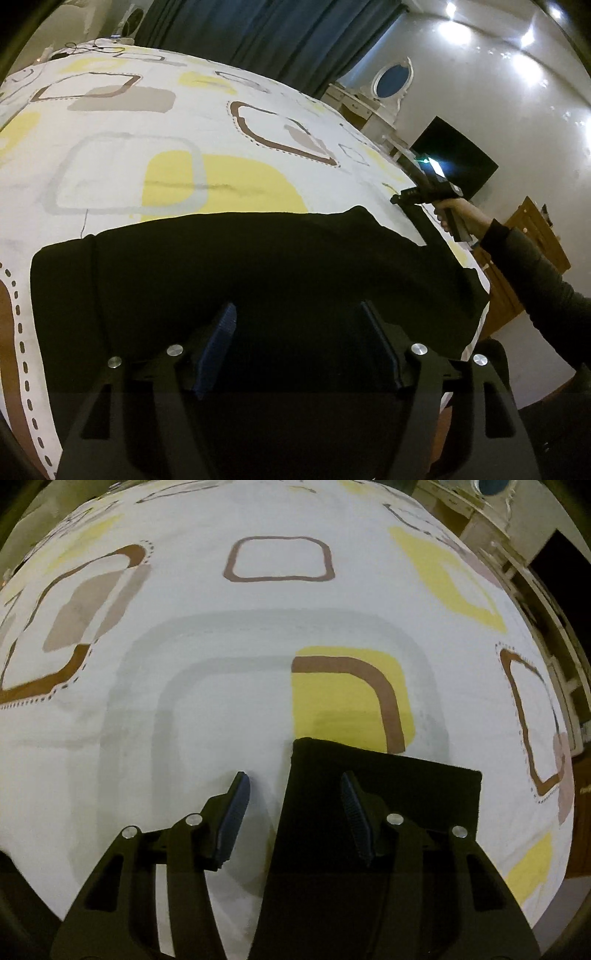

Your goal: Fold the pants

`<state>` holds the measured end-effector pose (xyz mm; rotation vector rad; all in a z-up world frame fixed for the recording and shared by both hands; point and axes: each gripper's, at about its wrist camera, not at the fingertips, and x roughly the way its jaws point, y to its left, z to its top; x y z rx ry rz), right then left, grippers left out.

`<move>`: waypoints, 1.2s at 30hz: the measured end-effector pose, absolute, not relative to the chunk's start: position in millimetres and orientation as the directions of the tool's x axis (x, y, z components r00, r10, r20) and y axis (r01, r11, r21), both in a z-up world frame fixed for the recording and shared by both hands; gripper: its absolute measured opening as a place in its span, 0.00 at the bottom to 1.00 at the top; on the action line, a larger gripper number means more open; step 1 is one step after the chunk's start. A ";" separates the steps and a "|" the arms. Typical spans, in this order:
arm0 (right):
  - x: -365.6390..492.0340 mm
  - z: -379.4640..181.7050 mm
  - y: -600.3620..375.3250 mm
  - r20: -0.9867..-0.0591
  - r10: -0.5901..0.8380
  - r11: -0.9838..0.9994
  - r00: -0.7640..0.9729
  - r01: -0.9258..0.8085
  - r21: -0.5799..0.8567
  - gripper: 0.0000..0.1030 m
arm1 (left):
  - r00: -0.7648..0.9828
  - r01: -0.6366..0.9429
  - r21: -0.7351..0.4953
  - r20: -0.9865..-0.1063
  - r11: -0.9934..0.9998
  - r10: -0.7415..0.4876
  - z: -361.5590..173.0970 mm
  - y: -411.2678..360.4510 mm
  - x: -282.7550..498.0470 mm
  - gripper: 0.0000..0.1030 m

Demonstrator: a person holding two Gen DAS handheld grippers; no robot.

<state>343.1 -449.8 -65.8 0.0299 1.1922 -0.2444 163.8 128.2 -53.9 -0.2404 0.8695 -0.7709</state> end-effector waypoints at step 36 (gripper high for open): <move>-22.1 9.9 -662.9 -0.642 -0.076 0.802 0.763 0.429 0.415 0.06 | 0.404 0.459 -0.514 -0.605 0.725 -0.686 -58.1 125.0 166.7 0.67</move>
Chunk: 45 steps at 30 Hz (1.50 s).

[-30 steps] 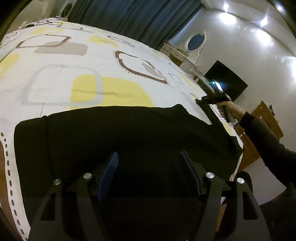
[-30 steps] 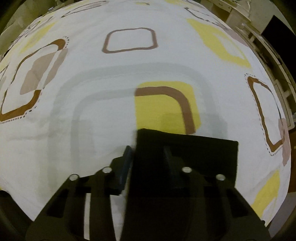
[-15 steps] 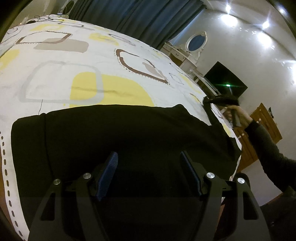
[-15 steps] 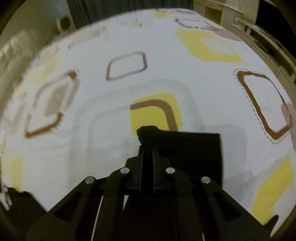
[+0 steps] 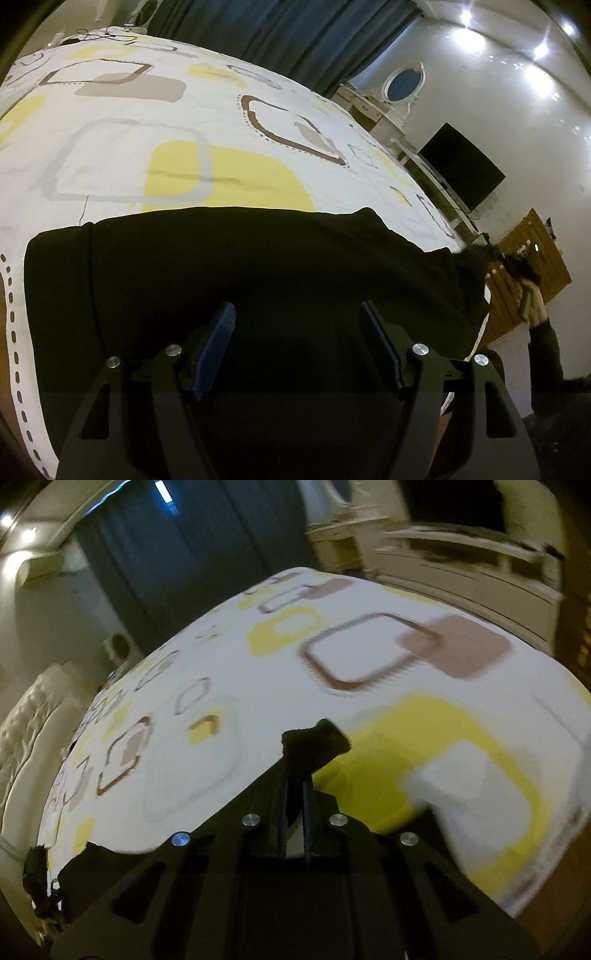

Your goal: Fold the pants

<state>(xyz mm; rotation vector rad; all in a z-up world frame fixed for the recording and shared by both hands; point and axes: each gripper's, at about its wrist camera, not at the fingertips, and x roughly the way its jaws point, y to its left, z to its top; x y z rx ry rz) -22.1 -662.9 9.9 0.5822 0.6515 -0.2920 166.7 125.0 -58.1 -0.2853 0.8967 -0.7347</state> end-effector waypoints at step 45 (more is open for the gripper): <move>-102.3 -63.8 -617.5 -0.714 0.012 0.750 0.700 0.466 0.469 0.30 | 0.485 0.437 -0.429 -0.628 0.790 -0.609 -54.2 139.5 147.0 0.69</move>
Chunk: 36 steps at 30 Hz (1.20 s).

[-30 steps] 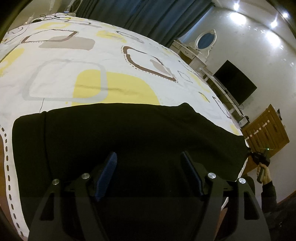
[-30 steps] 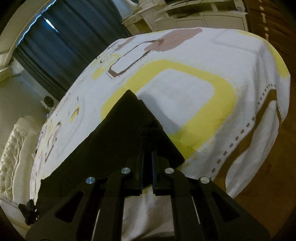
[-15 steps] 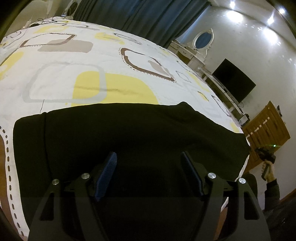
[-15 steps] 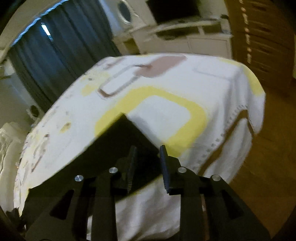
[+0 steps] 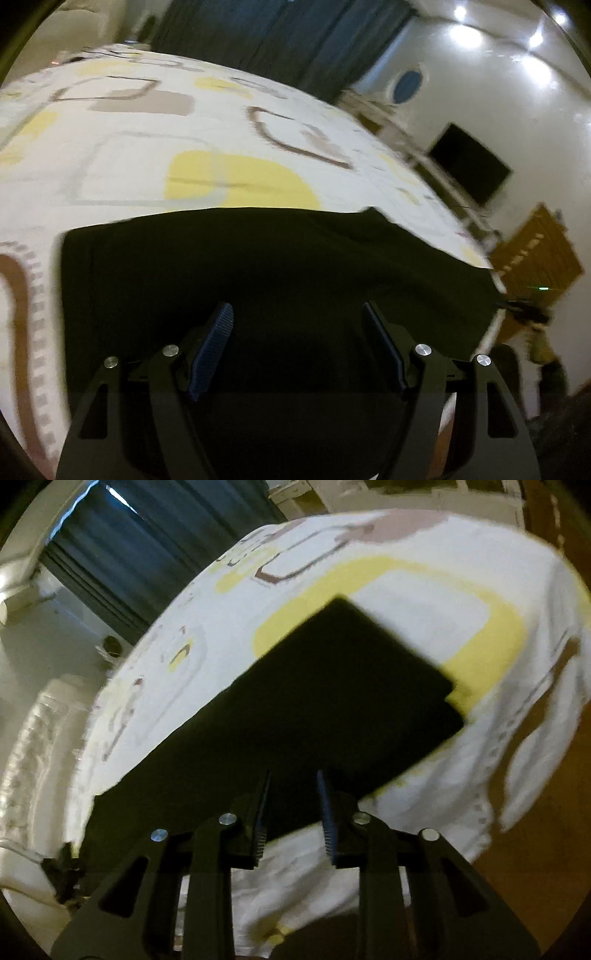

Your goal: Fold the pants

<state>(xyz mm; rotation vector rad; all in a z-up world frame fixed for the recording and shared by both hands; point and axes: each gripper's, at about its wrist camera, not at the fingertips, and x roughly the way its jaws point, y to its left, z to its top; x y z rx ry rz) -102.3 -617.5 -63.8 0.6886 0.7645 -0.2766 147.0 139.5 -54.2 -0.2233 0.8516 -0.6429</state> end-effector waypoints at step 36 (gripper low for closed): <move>288.5 -51.5 -227.9 -0.708 0.692 0.674 0.140 -0.475 0.565 0.07 | 0.555 0.427 -0.368 -0.615 0.826 -0.561 -57.4 176.3 133.7 0.69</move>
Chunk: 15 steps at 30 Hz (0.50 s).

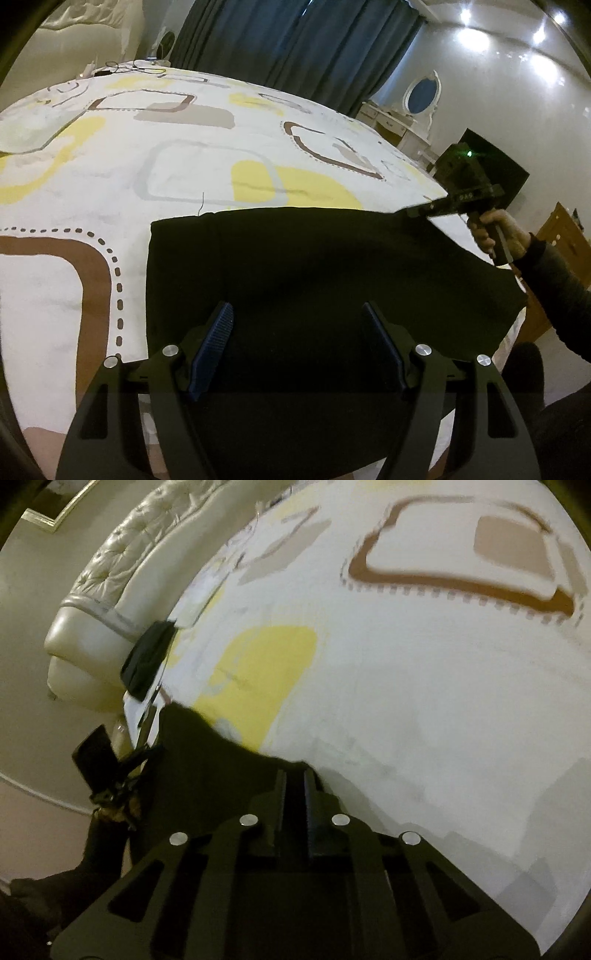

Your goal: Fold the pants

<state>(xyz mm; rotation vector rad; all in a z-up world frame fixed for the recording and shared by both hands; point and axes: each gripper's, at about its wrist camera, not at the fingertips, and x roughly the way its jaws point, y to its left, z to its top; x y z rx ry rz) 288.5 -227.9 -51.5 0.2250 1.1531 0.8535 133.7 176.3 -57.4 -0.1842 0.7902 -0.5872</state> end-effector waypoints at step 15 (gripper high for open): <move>191.4 -31.3 -241.9 -0.656 0.715 0.659 0.243 -0.549 0.514 0.21 | 0.539 0.452 -0.292 -0.664 0.843 -0.519 -57.7 173.1 131.6 0.69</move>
